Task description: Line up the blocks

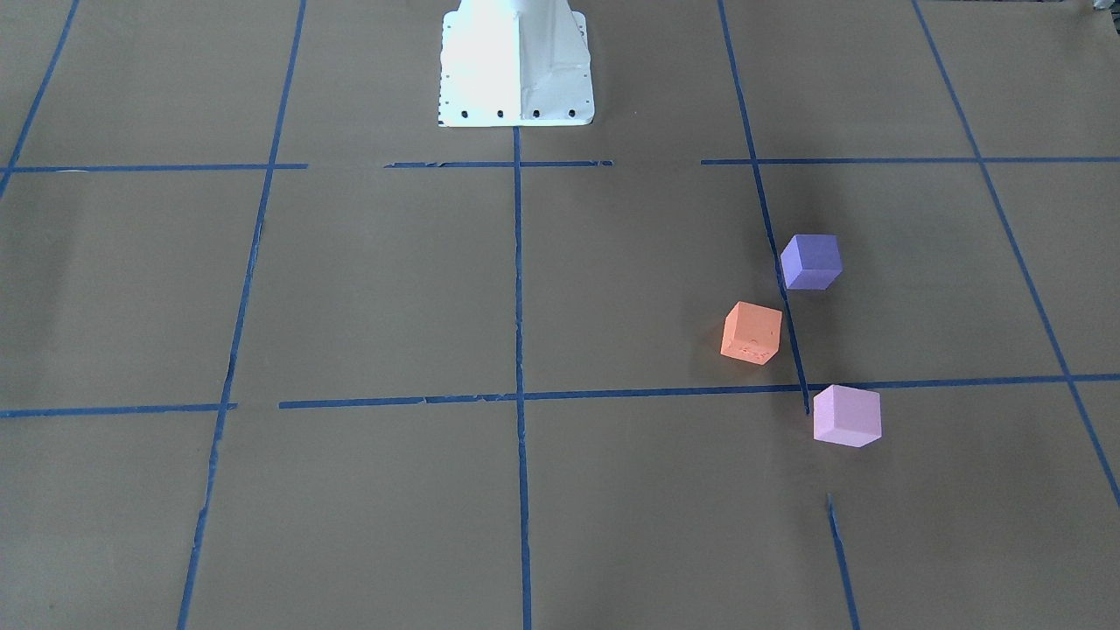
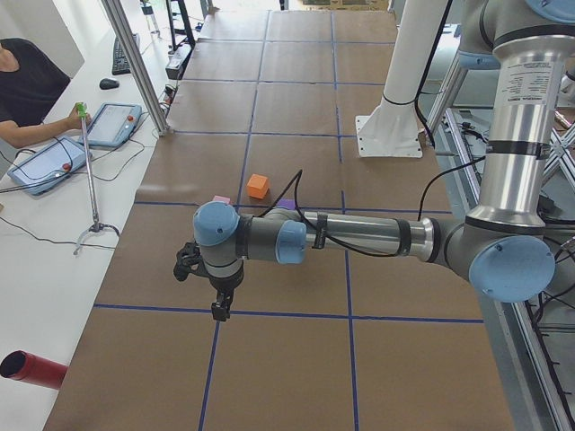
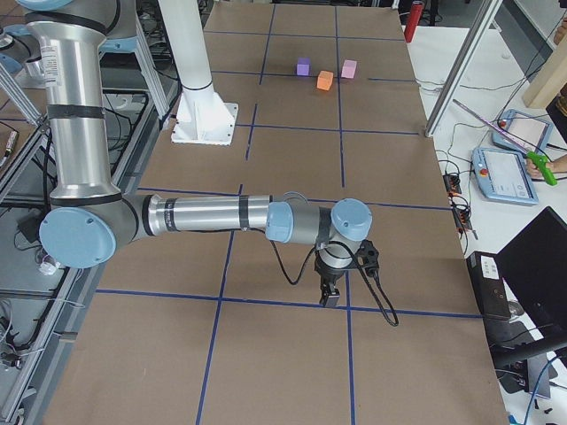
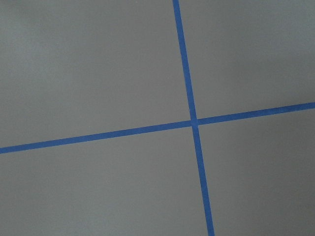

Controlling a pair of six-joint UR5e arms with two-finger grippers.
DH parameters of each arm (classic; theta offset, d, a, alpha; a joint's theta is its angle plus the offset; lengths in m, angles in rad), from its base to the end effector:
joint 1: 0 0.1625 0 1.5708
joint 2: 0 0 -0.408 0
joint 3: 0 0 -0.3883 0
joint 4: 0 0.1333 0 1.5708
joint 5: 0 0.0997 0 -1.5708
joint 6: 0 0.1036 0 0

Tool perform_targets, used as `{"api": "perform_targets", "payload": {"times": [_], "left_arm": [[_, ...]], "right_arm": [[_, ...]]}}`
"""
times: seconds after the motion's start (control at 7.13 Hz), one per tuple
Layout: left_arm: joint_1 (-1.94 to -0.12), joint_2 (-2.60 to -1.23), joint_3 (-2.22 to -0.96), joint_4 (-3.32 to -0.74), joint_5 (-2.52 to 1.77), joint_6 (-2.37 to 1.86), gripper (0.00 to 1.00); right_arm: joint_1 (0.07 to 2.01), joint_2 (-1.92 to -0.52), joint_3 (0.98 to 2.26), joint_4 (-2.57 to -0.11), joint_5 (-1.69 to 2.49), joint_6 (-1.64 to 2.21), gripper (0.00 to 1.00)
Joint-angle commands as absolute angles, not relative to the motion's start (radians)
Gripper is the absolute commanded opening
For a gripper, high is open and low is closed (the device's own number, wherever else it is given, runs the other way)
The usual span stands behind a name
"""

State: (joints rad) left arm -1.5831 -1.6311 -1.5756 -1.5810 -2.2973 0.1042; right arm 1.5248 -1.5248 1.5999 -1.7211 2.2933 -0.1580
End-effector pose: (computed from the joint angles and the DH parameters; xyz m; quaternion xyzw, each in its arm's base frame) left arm -0.0708 -0.5165 0.6142 0.0558 0.3524 0.0563 0.9325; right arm 0.0418 -0.5020 0.6259 -0.0153 -0.3546 -0.0820 0.9313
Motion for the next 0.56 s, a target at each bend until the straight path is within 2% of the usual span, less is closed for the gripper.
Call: {"api": "perform_targets", "payload": {"times": [0.0, 0.42], "left_arm": [[-1.583, -1.634, -1.58, -1.58, -2.298, 0.106, 1.0], [-1.565, -1.646, -1.635, -1.58, -2.367, 0.074, 1.0]], "right_arm": [[1.525, -1.525, 1.6, -1.721, 2.293, -0.158, 1.0], [1.525, -1.525, 1.6, -1.721, 2.293, -0.158, 1.0]]}}
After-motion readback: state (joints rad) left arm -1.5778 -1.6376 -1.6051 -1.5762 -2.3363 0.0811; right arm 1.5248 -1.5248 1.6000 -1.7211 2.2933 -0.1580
